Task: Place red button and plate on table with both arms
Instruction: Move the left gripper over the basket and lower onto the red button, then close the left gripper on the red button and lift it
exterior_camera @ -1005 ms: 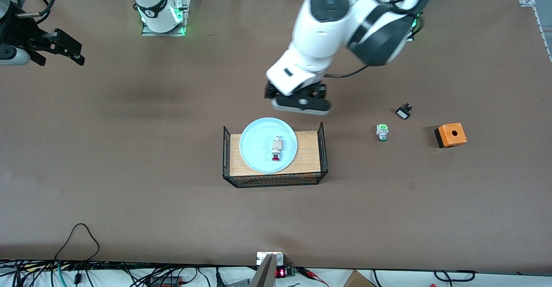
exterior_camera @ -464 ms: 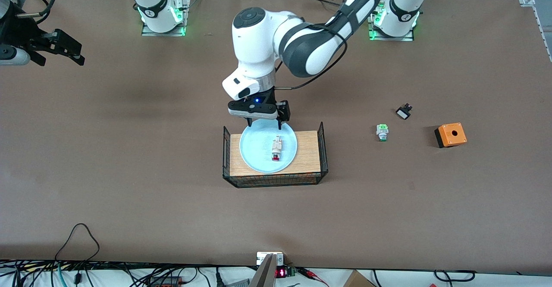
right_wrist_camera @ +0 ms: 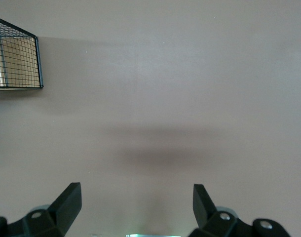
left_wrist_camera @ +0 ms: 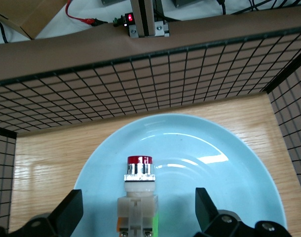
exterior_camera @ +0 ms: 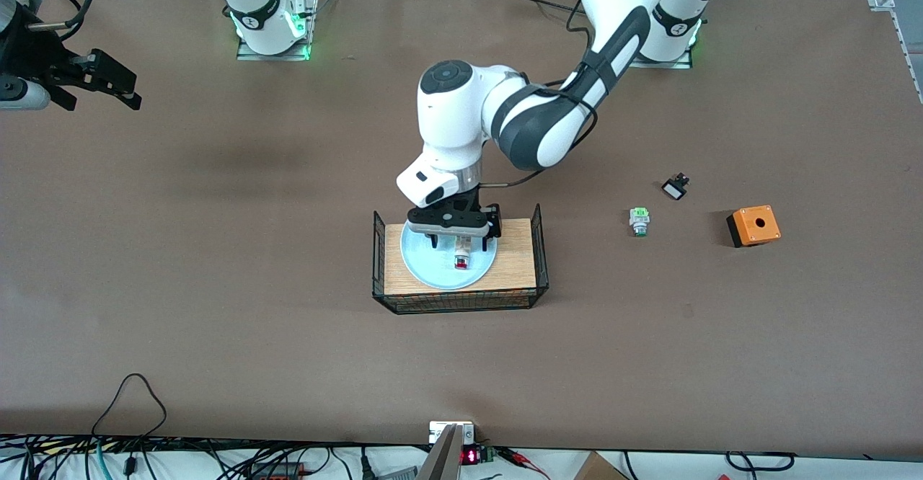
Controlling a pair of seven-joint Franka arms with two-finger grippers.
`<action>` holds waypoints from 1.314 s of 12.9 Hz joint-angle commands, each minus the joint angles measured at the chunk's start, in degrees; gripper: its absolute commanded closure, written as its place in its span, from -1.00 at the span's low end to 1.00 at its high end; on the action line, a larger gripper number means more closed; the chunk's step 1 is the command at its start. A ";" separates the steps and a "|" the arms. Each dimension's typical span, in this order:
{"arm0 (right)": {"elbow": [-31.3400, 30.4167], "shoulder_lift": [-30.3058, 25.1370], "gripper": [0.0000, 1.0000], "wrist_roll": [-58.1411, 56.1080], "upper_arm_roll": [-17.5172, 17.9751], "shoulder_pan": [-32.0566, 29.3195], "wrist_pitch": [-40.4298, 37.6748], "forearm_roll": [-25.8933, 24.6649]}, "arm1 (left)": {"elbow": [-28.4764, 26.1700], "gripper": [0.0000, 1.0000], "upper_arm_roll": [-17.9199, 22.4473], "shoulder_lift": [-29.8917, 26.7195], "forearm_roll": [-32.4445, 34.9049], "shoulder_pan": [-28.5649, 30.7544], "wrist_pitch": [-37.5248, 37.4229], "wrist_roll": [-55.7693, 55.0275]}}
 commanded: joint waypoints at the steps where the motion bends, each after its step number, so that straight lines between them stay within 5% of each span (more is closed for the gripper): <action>1: 0.10 -0.22 -1.00 -1.14 -0.56 -0.38 0.03 0.40 | -3.21 -1.00 -0.55 -0.59 0.88 0.52 2.51 -0.70; 3: 0.02 -0.22 -1.00 -1.23 -0.56 -0.38 -0.15 0.40 | -3.30 -0.82 -0.81 -0.59 0.88 0.34 2.60 -0.70; 5: 0.10 -0.22 -1.00 -1.23 -0.64 -0.38 -0.24 0.40 | -3.30 0.23 -0.90 -0.51 0.79 -0.27 2.34 -0.96; 6: 0.10 -0.22 -1.00 -1.23 -0.64 -0.38 -0.15 0.40 | -3.30 0.56 -0.99 -0.68 0.79 -0.19 2.08 -1.57; 7: 0.10 -0.22 -1.00 -1.23 -0.64 -0.38 -0.15 0.40 | -3.30 0.69 -0.99 -0.86 0.70 -0.10 1.99 -1.58; 9: 0.10 -0.13 -1.00 -1.23 -0.56 -0.38 -0.15 0.40 | -3.22 0.86 -1.16 -2.25 0.62 0.60 1.73 -1.41; 13: 0.02 0.04 -1.00 -0.53 -0.38 -0.03 0.11 0.40 | -3.04 0.87 -2.66 -9.18 -6.83 2.61 -5.20 -0.27; 17: 0.19 0.22 -1.00 -1.66 0.32 1.54 -0.06 -0.31 | -3.13 0.90 -2.92 -15.00 -14.39 11.46 -19.08 16.46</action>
